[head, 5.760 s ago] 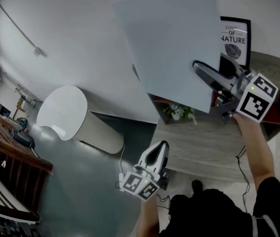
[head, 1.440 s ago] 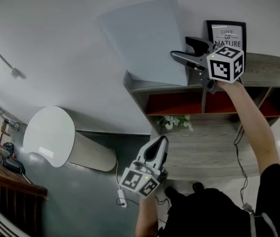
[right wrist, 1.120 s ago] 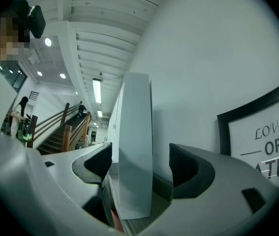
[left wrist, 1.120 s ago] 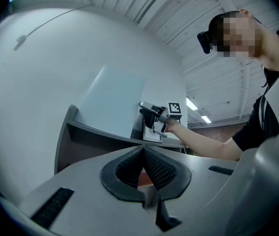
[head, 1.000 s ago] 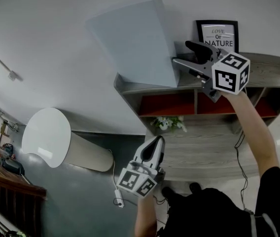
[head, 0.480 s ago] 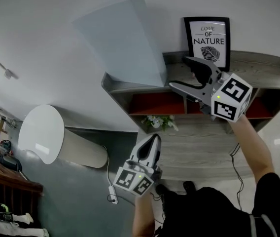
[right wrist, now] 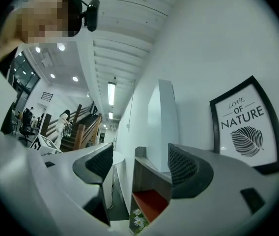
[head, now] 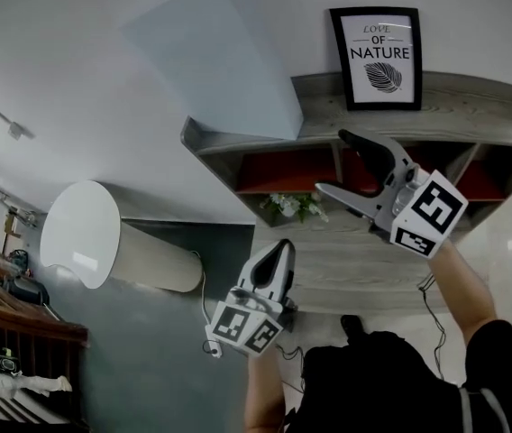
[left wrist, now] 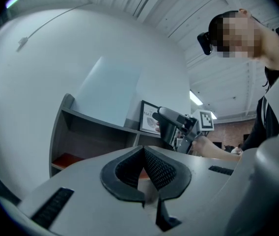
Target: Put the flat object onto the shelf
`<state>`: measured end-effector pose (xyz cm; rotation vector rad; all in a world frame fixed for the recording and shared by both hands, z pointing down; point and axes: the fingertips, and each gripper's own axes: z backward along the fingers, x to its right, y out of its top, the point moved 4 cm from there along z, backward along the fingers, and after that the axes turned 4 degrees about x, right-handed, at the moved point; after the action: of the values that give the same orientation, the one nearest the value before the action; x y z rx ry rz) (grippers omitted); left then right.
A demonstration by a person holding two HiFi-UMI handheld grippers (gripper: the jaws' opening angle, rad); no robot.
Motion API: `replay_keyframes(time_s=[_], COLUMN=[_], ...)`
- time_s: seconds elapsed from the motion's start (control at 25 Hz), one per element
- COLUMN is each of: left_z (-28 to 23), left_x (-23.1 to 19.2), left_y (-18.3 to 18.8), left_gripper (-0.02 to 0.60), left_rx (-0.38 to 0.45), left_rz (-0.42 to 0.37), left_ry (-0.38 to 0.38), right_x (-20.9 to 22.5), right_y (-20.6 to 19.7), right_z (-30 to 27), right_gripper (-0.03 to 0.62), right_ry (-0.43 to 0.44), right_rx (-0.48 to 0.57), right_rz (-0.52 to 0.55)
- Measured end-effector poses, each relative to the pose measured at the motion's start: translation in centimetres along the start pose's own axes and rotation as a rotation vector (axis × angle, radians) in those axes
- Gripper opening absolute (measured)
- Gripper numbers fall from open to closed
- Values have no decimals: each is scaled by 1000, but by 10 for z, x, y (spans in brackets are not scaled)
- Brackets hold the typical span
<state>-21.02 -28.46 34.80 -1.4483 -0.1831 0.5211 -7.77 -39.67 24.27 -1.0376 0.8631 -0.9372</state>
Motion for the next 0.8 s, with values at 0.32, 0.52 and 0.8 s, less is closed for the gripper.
replay_keyframes(time_s=[0.32,0.52,0.8], left_z=[39,73,139], left_x=[4,19,45], left_y=[-5,-7,-17], left_gripper=[14,14,14], left_rx=[-5,-18,-35], left_rz=[20,39,63], left_ry=[-12,-52,-105], right_x=[-45,-87,-172], right_y=[-27,-34,-36], right_z=[42,69,102], right_gripper=[311,311,311], right_ry=[-91,-157,-221], right_rx=[-19,-49,-103], right_rz=[-125,-158,-154])
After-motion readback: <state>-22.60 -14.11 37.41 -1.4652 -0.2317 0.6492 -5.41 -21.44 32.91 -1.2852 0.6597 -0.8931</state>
